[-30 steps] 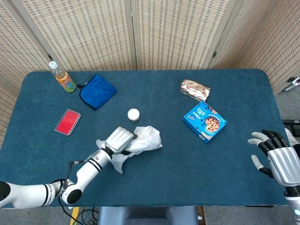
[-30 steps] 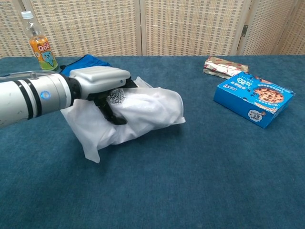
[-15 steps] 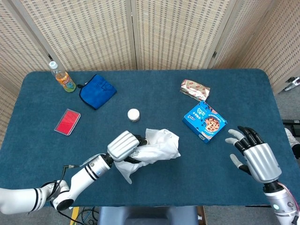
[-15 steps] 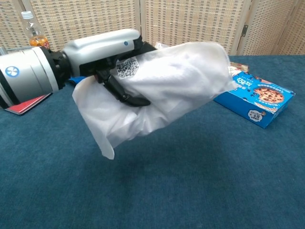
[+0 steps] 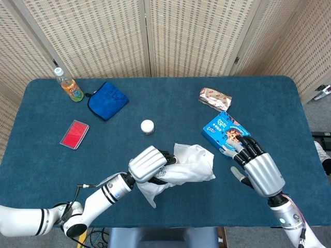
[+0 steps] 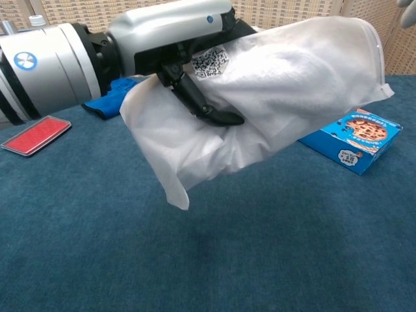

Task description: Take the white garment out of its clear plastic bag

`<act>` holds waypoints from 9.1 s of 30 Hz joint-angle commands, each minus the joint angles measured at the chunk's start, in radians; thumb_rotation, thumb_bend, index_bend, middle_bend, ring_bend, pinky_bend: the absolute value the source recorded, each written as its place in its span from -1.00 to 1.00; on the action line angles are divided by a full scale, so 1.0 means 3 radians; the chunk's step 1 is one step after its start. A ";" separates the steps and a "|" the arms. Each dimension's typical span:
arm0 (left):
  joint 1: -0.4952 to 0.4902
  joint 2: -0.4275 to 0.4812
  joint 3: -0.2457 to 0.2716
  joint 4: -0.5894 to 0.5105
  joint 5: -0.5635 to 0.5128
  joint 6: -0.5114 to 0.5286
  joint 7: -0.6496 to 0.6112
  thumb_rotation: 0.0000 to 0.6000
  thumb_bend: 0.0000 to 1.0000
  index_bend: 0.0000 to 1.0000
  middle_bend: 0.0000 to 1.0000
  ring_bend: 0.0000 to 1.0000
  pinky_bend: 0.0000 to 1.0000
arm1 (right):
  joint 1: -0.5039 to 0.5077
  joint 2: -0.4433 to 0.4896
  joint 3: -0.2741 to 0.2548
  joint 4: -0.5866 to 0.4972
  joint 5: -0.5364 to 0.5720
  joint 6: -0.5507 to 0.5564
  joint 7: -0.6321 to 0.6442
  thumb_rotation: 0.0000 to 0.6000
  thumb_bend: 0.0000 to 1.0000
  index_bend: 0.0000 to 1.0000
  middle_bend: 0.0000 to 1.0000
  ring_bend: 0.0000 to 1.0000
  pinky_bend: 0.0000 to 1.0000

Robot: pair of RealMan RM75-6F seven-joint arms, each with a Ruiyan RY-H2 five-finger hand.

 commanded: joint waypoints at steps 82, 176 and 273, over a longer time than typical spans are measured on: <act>-0.0297 -0.0385 0.0238 0.0564 -0.1133 -0.0365 0.1553 1.00 -0.79 -1.00 -0.92 -0.76 -0.32 | 0.0385 -0.1227 -0.0155 0.0961 0.0800 -0.0606 -0.0512 1.00 0.05 0.33 -0.38 -0.80 -0.61; -0.0130 -0.0626 0.1352 0.2754 0.2288 0.0738 -0.0428 1.00 -0.42 -0.36 0.73 0.64 0.63 | 0.0424 -0.1181 -0.0237 0.0851 0.1010 -0.0727 -0.0568 1.00 0.04 0.33 -0.38 -0.80 -0.61; 0.0768 0.0181 0.1305 0.2551 0.1466 0.0953 -0.0630 1.00 -0.24 0.31 0.65 0.58 0.62 | 0.0023 0.0210 0.0338 0.0335 0.1215 0.0142 0.0075 1.00 0.26 0.71 -0.14 -0.62 -0.61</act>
